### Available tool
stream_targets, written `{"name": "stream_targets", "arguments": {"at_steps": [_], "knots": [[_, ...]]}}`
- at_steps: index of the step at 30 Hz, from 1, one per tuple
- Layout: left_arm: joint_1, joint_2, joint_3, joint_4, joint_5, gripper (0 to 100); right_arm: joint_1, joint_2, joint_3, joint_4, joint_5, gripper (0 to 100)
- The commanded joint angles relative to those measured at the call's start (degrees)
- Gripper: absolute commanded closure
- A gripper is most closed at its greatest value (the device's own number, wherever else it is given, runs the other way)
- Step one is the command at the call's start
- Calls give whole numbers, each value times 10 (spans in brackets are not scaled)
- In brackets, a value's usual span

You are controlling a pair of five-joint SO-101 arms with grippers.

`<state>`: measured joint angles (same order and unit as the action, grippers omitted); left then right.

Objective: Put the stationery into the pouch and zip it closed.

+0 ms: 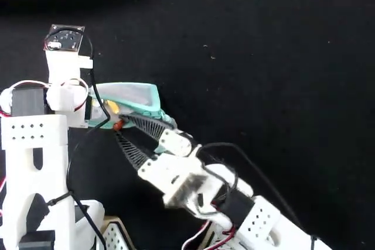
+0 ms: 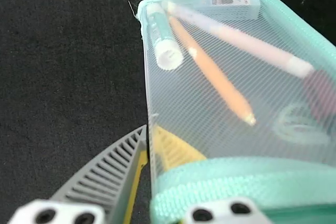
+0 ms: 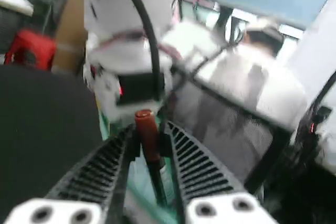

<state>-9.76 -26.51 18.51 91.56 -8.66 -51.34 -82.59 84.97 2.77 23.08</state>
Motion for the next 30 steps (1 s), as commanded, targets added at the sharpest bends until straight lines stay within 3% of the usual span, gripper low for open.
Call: {"name": "stream_targets", "arguments": {"at_steps": [1, 6, 14, 19, 25, 30], "knots": [[-3, 9, 33, -3, 4, 970, 21, 2, -104, 179, -83, 786], [-3, 9, 33, -3, 4, 970, 22, -3, -249, 340, -182, 756], [-4, 9, 33, -3, 4, 970, 52, 3, -319, 388, -199, 765], [-3, 9, 33, -3, 4, 970, 39, 12, -230, 312, -196, 801], [-3, 9, 31, -3, 5, 970, 77, 61, -111, 166, -195, 800], [-3, 9, 29, -4, 6, 970, 142, 73, -105, 185, -195, 797]]}}
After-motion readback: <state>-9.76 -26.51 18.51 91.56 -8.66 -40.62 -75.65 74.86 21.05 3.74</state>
